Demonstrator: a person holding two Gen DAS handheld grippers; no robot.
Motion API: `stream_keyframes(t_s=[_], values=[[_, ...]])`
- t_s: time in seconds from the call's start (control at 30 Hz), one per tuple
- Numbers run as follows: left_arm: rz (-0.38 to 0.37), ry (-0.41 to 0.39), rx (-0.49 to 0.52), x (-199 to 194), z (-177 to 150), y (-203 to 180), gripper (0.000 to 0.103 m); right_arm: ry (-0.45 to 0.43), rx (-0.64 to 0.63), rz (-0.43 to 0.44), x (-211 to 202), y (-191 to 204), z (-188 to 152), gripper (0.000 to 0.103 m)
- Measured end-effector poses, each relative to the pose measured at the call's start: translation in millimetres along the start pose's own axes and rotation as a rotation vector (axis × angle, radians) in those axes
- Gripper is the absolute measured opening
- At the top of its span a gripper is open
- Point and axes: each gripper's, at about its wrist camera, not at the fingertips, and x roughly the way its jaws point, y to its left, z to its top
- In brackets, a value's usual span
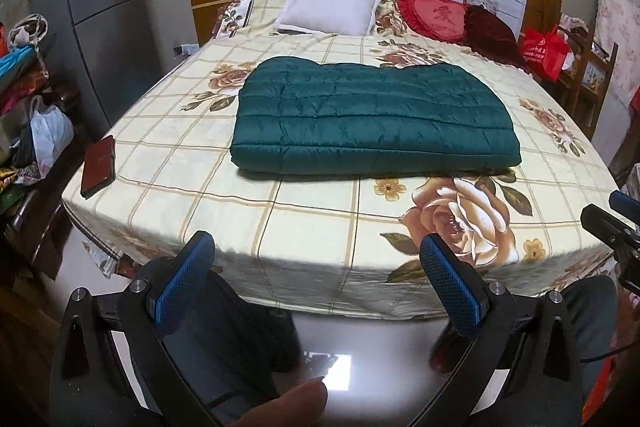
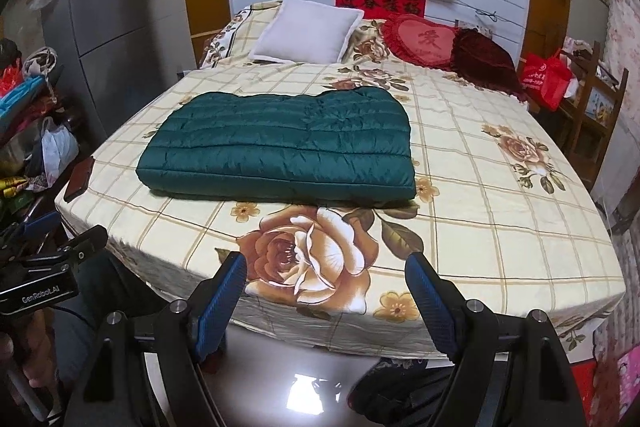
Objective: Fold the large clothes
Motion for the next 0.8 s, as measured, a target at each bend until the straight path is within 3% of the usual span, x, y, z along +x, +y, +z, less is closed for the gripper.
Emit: stream_keyframes(t_s=[0.8], values=[[-0.019, -0.007, 0.011, 0.3, -0.5, -3.3, 0.103, -0.005, -0.005, 0.024, -0.7, 5.0, 0.4, 0.079]])
